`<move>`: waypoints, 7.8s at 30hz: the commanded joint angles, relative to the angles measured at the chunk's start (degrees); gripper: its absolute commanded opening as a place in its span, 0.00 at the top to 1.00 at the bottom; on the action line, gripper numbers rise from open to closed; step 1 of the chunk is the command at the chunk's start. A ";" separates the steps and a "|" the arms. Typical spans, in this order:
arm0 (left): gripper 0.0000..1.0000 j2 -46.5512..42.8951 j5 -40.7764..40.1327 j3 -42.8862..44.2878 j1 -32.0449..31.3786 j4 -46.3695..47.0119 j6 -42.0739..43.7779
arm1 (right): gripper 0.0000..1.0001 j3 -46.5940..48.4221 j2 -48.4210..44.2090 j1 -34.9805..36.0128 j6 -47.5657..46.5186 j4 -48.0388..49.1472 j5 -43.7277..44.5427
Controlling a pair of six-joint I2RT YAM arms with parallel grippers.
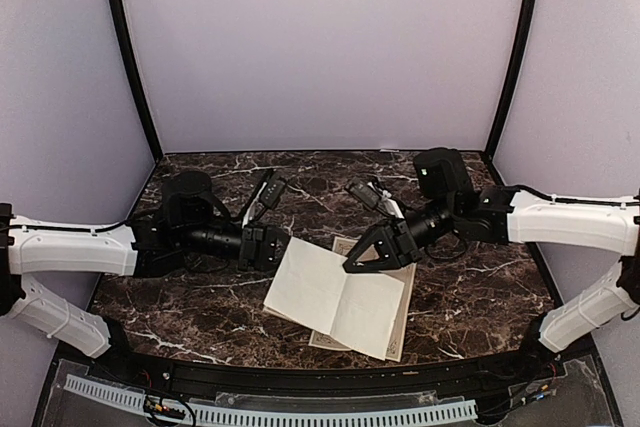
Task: Place the letter into the envelope and seal it
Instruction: Fold the letter.
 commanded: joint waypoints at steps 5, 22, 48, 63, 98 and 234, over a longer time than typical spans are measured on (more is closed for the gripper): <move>1.00 -1.35 1.60 2.54 0.01 -3.08 3.44 | 0.96 1.39 0.74 1.07 -0.54 1.17 -2.10; 0.17 -22.17 -17.79 -0.55 4.06 -24.44 5.16 | 1.00 1.89 -0.51 1.15 -0.81 1.39 4.57; 0.17 -4.20 9.45 4.05 4.20 -5.10 -0.71 | 1.00 6.26 1.06 4.51 -1.93 3.42 -2.16; 0.98 -2.96 9.27 4.34 3.71 -6.26 0.05 | 1.00 7.09 2.41 4.49 -2.65 2.56 -0.29; 1.00 -9.71 -2.85 8.03 5.40 -25.67 10.49 | 0.93 3.40 -0.29 5.18 -3.45 -2.67 3.41; 0.73 0.75 -4.21 17.47 -3.76 -27.65 10.75 | 1.00 11.38 0.77 5.32 -13.08 -10.23 12.78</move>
